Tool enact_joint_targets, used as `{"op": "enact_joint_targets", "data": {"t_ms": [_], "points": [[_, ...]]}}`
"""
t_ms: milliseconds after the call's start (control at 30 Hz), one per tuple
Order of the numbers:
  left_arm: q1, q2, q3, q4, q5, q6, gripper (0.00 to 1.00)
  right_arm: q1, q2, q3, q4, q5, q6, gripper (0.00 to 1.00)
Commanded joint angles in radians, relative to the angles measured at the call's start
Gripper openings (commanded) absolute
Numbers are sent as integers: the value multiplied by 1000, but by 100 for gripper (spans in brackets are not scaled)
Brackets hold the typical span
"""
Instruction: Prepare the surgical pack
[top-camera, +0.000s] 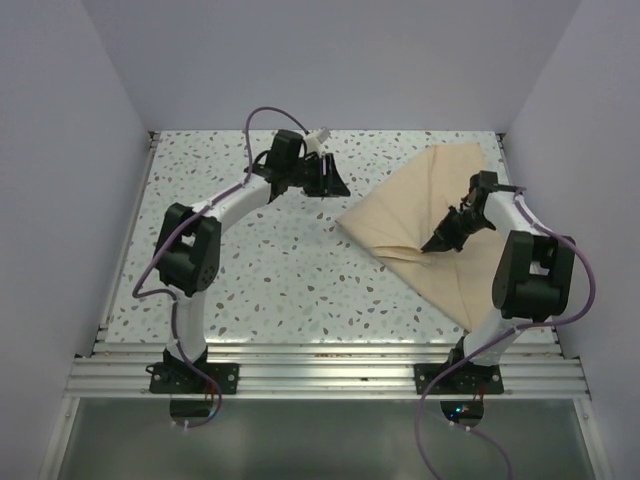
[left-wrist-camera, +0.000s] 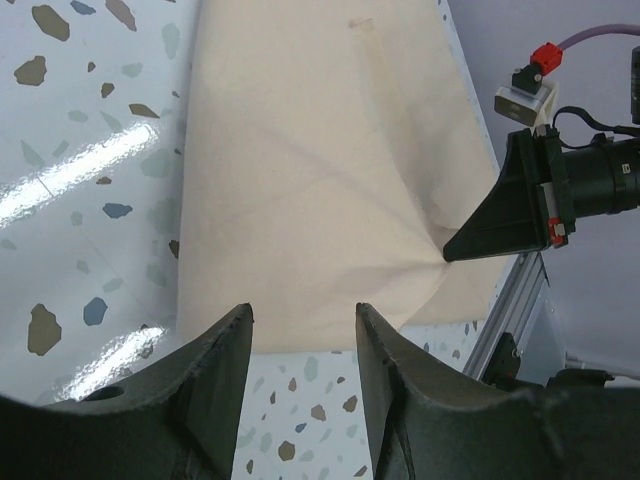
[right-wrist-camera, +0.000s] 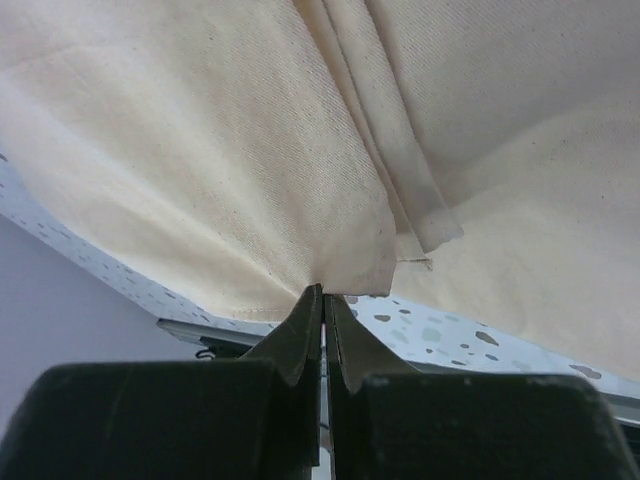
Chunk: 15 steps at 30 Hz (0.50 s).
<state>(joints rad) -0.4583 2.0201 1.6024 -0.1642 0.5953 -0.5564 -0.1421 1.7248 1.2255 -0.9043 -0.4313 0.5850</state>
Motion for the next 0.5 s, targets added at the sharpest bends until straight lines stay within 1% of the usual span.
{"op": "enact_joint_targets", "data": {"t_ms": [0,167,300,467], "points": [[6,29,42,17,44,-2,49,-1,-37,-43,-47,34,-33,0],[6,48,51,11,51,-2,49,1,-82,-84,-62,58,-48,0],[6,83,74,9,66,-10,49,1,-70,-107,-59,78,-63,0],[-16,152,140,14,112,-40,49,1,-50,-135,-47,115,-66,0]]}}
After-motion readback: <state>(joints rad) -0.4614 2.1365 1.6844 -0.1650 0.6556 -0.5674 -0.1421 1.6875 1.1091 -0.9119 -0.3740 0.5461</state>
